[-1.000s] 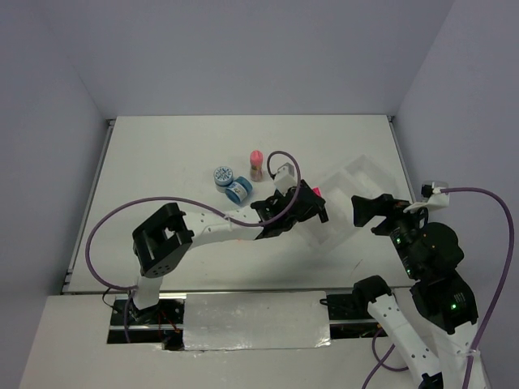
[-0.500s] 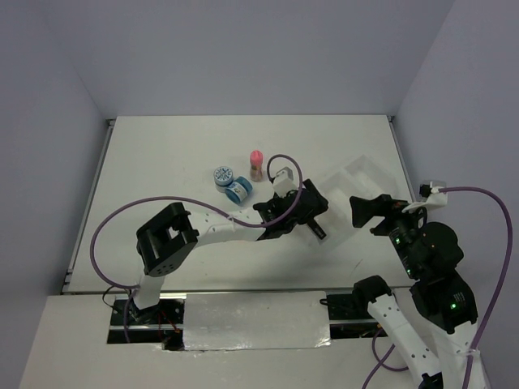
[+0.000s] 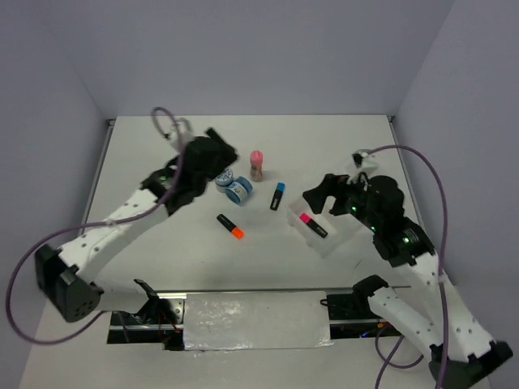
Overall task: Sort the stationery into containers
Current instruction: Pick up the pen from the center of the board.
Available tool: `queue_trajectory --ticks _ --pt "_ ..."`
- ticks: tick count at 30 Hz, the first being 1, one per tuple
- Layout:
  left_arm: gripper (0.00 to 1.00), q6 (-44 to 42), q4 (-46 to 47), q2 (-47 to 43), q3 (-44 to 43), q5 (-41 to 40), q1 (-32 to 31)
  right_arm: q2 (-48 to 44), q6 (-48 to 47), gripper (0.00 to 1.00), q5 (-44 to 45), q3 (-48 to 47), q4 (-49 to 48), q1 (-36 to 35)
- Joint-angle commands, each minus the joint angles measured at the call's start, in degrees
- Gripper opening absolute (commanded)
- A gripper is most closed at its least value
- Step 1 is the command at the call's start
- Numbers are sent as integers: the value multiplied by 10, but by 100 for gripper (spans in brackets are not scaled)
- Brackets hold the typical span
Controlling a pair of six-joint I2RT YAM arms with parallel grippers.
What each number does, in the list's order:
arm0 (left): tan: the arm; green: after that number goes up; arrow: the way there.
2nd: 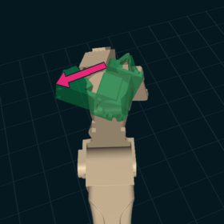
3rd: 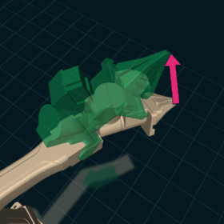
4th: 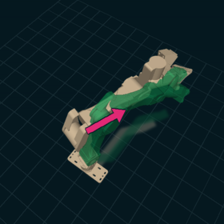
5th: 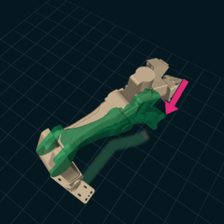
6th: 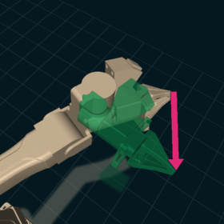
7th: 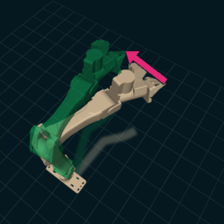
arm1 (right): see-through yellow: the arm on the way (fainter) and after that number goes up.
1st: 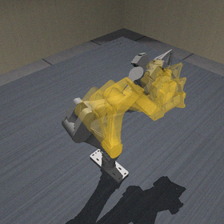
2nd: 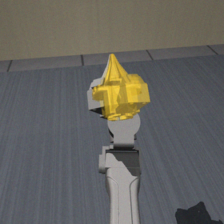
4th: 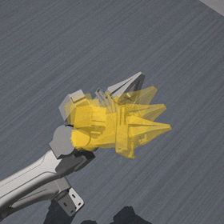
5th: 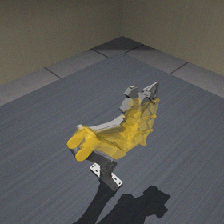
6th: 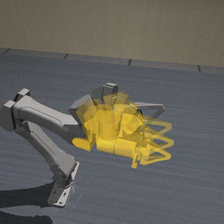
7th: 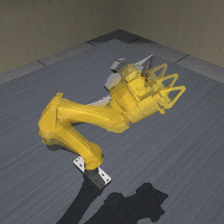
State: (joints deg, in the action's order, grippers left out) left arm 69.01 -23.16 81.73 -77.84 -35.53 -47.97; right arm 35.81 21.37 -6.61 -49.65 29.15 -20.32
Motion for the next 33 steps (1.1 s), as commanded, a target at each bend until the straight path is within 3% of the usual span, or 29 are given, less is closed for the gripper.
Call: queue_trajectory --ticks 1,2,3,5,11,14,18,26,30,33 --pt "99 -138 -97 -118 109 50 163 91 7 100 -11 -1 -109 -82" --pt "99 -151 -126 -141 122 44 190 125 -2 100 56 -18 -111 -120" --pt "99 -158 -151 -160 133 31 230 199 -23 100 86 -36 -103 -195" --pt "99 -193 -196 -216 138 0 250 313 -42 100 122 -93 -102 -268" --pt "99 -309 -254 -328 125 20 258 588 -65 95 141 -226 -86 -331" --pt "99 -341 -275 -363 139 -16 259 692 -67 92 176 -295 -56 -357" --pt "99 -346 -249 -391 205 -57 260 755 -64 83 150 -325 -68 -357" --pt "99 -357 -233 -398 209 -27 265 829 -73 72 146 -363 -56 -369" --pt "99 -359 -232 -405 210 -29 267 850 -71 51 146 -372 -43 -380" --pt "99 -361 -229 -410 211 -26 269 845 -75 46 152 -363 -45 -391"
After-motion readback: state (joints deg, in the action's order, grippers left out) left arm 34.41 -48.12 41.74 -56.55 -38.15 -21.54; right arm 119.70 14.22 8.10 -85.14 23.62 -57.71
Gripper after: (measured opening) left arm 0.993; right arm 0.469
